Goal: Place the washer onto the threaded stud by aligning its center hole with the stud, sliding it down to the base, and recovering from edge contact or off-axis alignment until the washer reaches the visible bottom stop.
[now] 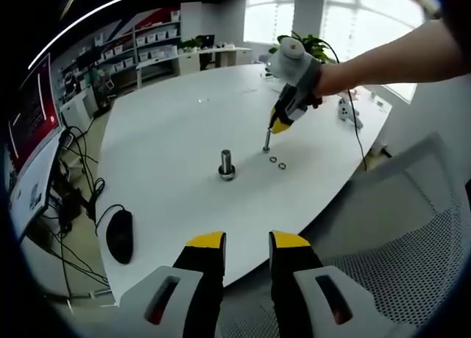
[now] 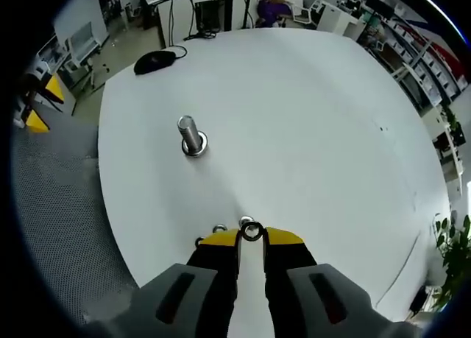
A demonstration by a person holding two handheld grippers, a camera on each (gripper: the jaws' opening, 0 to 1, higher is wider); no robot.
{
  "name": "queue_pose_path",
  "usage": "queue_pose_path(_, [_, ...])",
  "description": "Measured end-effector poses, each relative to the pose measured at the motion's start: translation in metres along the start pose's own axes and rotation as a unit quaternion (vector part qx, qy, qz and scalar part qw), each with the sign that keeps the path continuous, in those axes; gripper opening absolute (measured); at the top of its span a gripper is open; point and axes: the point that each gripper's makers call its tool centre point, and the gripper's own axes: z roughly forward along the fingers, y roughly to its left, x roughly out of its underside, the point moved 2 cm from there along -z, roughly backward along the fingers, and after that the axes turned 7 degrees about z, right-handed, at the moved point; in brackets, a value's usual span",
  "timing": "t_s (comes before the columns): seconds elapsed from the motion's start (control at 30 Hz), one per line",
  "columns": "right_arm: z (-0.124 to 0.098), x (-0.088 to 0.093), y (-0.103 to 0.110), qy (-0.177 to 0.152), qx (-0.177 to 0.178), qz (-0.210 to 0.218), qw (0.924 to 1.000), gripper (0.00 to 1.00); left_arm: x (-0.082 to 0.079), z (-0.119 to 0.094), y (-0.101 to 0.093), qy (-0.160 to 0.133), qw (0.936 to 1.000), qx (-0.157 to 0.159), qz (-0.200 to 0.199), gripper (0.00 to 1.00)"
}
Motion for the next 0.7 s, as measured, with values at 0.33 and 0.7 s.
queue_pose_path(0.33, [0.0037, 0.0006, -0.0004, 0.008, -0.002, -0.003, 1.0, 0.14, 0.0002, 0.0002, -0.0001, 0.001, 1.0, 0.0, -0.001, 0.21])
queue_pose_path(0.7, [0.0079, 0.0012, -0.0014, 0.016, -0.005, -0.002, 0.9999, 0.14, 0.0008, 0.0002, 0.0002, 0.002, 1.0, 0.0, -0.001, 0.21])
